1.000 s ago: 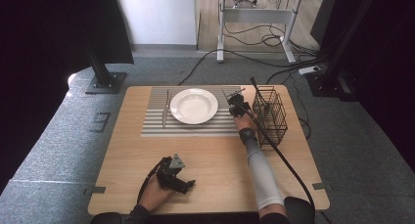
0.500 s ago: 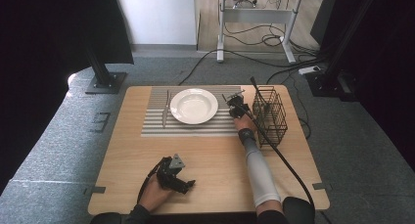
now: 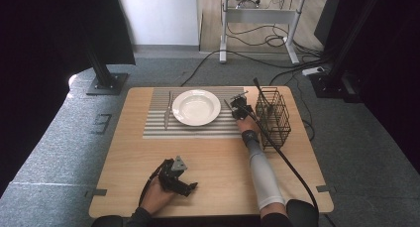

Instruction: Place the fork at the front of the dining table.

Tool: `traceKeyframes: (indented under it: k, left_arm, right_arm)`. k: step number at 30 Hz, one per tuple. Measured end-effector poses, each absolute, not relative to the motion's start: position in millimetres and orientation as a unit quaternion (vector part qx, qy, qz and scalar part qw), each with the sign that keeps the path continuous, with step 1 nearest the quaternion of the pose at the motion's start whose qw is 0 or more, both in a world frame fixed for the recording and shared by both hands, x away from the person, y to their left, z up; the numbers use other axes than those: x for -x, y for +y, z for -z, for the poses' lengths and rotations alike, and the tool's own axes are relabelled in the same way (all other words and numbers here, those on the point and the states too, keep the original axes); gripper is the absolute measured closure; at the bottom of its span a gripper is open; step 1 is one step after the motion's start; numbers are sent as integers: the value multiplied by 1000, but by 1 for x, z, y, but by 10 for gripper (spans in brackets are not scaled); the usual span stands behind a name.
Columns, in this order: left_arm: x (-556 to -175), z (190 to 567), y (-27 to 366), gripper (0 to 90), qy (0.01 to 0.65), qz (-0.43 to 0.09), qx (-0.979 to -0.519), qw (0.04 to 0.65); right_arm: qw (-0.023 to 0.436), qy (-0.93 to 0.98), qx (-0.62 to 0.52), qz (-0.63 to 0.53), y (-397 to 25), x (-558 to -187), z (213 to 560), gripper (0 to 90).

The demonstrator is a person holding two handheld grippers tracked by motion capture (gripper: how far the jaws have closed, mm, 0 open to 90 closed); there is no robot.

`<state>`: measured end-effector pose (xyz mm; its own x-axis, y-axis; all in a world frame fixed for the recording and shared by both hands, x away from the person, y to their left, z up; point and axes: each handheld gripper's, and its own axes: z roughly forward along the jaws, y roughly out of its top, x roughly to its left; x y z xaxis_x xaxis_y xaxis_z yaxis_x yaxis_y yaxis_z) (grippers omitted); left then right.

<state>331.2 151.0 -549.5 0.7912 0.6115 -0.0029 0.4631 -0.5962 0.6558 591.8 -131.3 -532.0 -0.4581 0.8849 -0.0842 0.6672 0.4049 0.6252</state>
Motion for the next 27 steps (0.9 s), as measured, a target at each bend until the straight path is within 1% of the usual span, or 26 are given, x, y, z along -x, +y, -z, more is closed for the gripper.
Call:
traceKeyframes:
  k: [1, 4, 5, 6, 11, 13, 16, 18, 27]
  left_arm:
    - [-331, 550, 151, 0, 303, -112, -886, 332]
    - [-331, 550, 151, 0, 303, -112, -886, 332]
    - [-331, 550, 151, 0, 303, -112, -886, 332]
    - [-331, 550, 151, 0, 303, -112, -886, 332]
    - [-331, 550, 151, 0, 303, -112, -887, 332]
    - [-331, 550, 151, 0, 303, -112, -886, 332]
    - [-331, 549, 151, 0, 302, -112, -887, 331]
    - [-331, 549, 151, 0, 303, -112, -887, 331]
    - [-331, 549, 151, 0, 303, -111, -886, 331]
  right_arm:
    - [207, 812, -478, -263, -131, -592, 532, 817]
    - [205, 814, -476, -263, -131, -591, 531, 772]
    - [209, 814, -474, -262, -131, -590, 529, 751]
    - [211, 814, -472, -266, -131, -588, 526, 700]
    - [203, 808, -473, -286, -133, -578, 517, 661]
    - [208, 805, -474, -288, -135, -572, 512, 662]
    - [207, 801, -475, -299, -139, -559, 506, 765]
    - [207, 805, -468, -300, -139, -547, 504, 802]
    - [194, 809, -466, -301, -139, -534, 509, 794]
